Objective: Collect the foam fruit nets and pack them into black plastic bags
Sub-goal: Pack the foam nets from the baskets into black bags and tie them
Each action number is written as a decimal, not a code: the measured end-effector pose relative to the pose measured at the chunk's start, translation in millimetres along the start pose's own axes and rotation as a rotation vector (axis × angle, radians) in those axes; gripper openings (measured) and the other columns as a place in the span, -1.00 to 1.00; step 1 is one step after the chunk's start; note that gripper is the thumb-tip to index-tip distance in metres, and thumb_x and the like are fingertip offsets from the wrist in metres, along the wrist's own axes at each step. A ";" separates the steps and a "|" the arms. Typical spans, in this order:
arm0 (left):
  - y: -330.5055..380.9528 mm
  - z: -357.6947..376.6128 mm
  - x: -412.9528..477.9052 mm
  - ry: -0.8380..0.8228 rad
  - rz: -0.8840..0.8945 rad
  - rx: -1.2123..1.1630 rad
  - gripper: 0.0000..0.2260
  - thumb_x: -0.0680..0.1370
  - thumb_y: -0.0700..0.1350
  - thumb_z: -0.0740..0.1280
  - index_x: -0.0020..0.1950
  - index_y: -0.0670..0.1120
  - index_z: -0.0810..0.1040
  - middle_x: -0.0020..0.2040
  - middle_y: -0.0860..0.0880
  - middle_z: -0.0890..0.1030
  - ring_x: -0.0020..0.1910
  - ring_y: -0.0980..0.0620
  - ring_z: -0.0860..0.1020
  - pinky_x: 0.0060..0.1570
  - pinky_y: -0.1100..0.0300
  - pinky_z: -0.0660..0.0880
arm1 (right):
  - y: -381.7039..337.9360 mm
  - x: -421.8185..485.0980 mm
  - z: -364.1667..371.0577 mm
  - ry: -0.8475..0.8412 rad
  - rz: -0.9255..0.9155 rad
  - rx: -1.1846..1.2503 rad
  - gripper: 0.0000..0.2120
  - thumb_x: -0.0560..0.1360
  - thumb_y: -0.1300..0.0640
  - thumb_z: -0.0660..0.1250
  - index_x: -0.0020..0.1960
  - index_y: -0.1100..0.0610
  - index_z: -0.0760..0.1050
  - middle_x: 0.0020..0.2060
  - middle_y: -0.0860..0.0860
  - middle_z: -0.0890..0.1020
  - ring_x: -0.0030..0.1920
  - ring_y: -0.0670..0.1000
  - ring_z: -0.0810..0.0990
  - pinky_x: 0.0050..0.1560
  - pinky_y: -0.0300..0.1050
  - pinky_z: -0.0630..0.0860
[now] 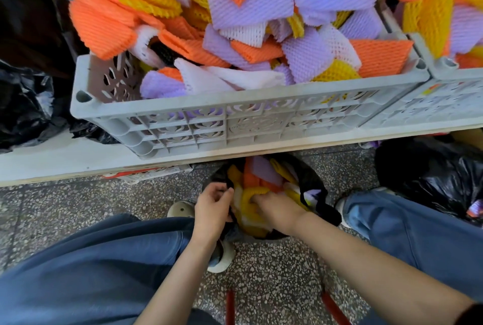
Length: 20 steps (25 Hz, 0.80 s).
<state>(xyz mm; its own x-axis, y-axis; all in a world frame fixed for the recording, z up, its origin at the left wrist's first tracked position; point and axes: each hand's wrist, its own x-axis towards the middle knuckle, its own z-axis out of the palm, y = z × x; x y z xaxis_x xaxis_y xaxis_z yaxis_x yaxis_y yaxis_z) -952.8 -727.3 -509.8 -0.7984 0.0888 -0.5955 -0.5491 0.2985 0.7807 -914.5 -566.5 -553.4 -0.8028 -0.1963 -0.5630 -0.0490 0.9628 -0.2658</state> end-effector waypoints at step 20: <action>220.7 -98.8 75.3 0.128 1.026 0.985 -0.63 0.47 -0.02 0.37 0.24 -0.09 0.52 0.19 -0.12 0.57 0.19 -0.20 0.48 0.17 -0.10 0.38 | -12.5 27.8 -260.7 0.413 0.018 0.312 -0.56 0.43 0.00 0.44 0.19 0.24 0.51 0.17 0.11 0.57 0.19 0.08 0.52 0.16 -0.14 0.40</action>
<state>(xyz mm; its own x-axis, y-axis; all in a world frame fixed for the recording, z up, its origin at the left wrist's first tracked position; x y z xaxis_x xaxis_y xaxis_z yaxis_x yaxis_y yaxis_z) -1158.6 -748.6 -363.7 -0.7759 0.5966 0.2050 0.6259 0.6874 0.3684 -1091.1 -535.6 -361.7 -0.9725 -0.0300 -0.2309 0.0960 0.8519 -0.5149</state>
